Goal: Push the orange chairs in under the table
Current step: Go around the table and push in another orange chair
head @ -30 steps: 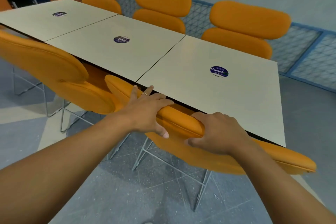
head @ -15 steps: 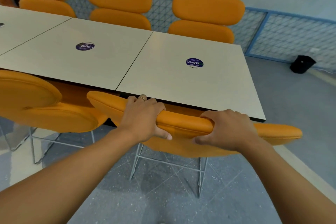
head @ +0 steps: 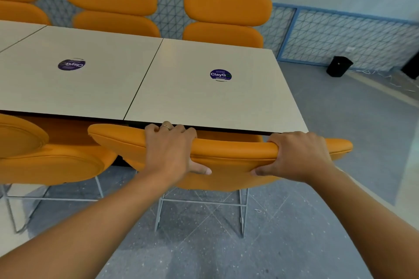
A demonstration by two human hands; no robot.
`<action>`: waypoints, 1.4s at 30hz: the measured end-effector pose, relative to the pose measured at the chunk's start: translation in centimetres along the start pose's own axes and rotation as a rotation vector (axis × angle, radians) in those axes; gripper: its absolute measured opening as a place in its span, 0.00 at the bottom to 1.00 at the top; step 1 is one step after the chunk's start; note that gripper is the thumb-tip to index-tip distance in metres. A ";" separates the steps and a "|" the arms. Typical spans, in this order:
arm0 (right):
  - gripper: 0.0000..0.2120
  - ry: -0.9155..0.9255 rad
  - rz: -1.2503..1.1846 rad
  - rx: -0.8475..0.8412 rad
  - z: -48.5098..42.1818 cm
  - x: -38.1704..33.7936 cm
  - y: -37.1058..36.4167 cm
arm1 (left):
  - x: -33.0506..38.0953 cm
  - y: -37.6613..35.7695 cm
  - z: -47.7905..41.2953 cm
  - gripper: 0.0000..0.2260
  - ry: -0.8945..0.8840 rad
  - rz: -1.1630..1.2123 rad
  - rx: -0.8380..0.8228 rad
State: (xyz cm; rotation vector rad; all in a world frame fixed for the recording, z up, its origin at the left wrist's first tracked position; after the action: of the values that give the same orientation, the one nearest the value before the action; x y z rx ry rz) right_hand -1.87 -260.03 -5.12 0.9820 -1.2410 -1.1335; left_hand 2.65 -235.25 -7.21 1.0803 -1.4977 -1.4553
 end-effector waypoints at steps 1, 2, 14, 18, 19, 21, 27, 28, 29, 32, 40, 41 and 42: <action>0.37 -0.012 0.000 0.019 0.1 -0.1 0.0 | -0.1 0.0 0.0 0.41 0.001 -0.003 -0.003; 0.36 -0.026 -0.006 0.037 0.3 0.0 0.0 | 0.0 0.0 0.0 0.41 -0.001 -0.004 -0.005; 0.37 -0.047 -0.077 0.089 3.8 -0.9 -1.0 | -0.5 0.0 1.9 0.43 -0.022 -0.010 -0.011; 0.37 0.036 -0.079 0.063 2.8 -0.3 -0.5 | -0.3 0.1 1.5 0.41 0.021 0.024 0.007; 0.36 0.051 -0.078 0.067 2.5 -0.1 -0.4 | -0.1 0.2 1.3 0.41 0.027 0.031 0.013; 0.36 0.060 -0.077 0.075 2.1 0.5 -0.4 | 0.4 0.2 1.1 0.40 0.038 0.048 0.017; 0.37 0.017 -0.070 0.085 0.9 4.2 -1.0 | 4.0 0.3 -0.1 0.41 0.051 0.031 -0.001; 0.37 0.014 -0.069 0.080 0.7 4.7 -1.1 | 4.4 0.2 -0.3 0.40 0.053 0.023 -0.007; 0.37 0.013 -0.068 0.081 0.6 4.9 -1.1 | 4.7 0.2 -0.5 0.39 0.052 0.012 -0.014; 0.36 0.004 -0.069 0.093 0.7 5.0 -1.2 | 4.7 0.1 -0.6 0.38 0.051 -0.003 -0.022; 0.36 -0.039 -0.107 0.079 1.1 4.6 -1.6 | 4.5 0.0 -0.2 0.39 0.026 0.008 -0.019; 0.36 -0.041 -0.108 0.078 1.1 4.6 -1.6 | 4.4 0.0 -0.2 0.39 0.026 0.009 -0.020; 0.36 -0.045 -0.111 0.078 1.2 4.6 -1.6 | 4.4 0.0 -0.1 0.39 0.025 0.008 -0.020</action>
State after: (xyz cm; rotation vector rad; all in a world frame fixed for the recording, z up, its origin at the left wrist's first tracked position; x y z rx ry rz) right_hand -3.32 -264.76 -5.66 1.1003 -1.2874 -1.2063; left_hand 1.24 -239.47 -7.31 1.0751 -1.4655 -1.4436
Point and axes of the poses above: each hand's wrist, its own z-axis away from the middle knuckle, its own y-axis out of the back of the hand, x = y × z, the point moved 5 cm from there along -z, towards the middle knuckle
